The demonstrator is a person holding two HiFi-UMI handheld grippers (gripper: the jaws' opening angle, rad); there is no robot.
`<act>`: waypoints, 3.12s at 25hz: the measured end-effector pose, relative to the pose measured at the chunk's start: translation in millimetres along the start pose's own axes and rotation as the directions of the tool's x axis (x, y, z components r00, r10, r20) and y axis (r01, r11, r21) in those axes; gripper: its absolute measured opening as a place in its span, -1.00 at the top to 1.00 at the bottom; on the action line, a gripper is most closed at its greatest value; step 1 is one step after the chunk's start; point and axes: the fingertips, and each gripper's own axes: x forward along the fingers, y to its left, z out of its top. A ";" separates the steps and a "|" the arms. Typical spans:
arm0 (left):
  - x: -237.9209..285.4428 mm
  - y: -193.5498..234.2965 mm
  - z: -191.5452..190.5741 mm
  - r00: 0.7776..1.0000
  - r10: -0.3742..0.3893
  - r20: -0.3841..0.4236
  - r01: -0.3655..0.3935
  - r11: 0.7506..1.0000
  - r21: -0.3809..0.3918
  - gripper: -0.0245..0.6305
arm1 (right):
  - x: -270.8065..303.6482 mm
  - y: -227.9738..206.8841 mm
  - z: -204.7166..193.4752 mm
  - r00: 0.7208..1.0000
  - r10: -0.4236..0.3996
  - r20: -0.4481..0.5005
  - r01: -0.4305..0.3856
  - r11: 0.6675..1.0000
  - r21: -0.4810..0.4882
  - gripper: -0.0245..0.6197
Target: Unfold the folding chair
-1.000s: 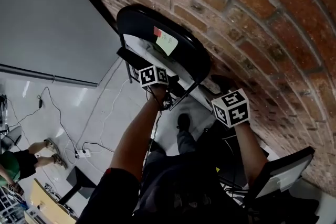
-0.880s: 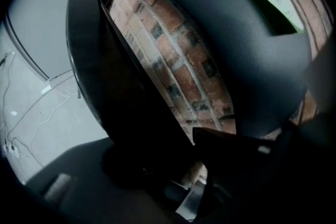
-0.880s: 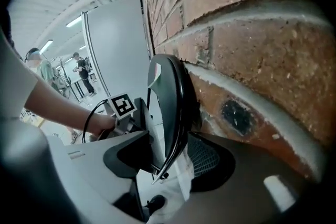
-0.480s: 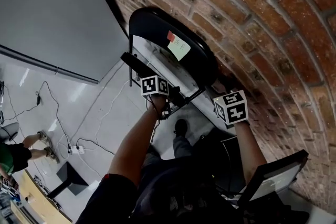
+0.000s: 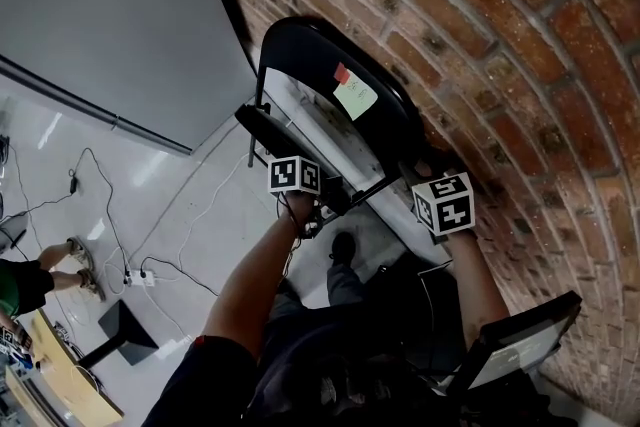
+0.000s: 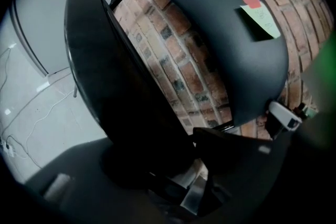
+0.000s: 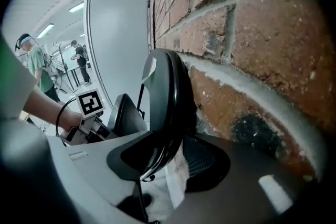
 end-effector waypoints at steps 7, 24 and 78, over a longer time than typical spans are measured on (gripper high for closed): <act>-1.1 2.6 -2.2 1.000 -0.008 0.007 0.008 1.000 0.001 0.07 | 0.9 -1.3 -1.4 1.000 0.008 -0.001 -0.008 1.000 0.012 0.40; -12.5 19.3 -17.8 0.999 -0.021 0.035 0.022 1.000 -0.006 0.05 | 3.8 -0.8 -5.5 1.000 -0.004 0.010 0.004 1.000 -0.012 0.39; -56.0 142.1 -128.6 0.998 -0.024 -0.057 0.015 0.988 -0.152 -0.01 | 18.9 36.3 -33.7 0.982 -0.151 -0.116 0.146 0.988 -0.051 0.34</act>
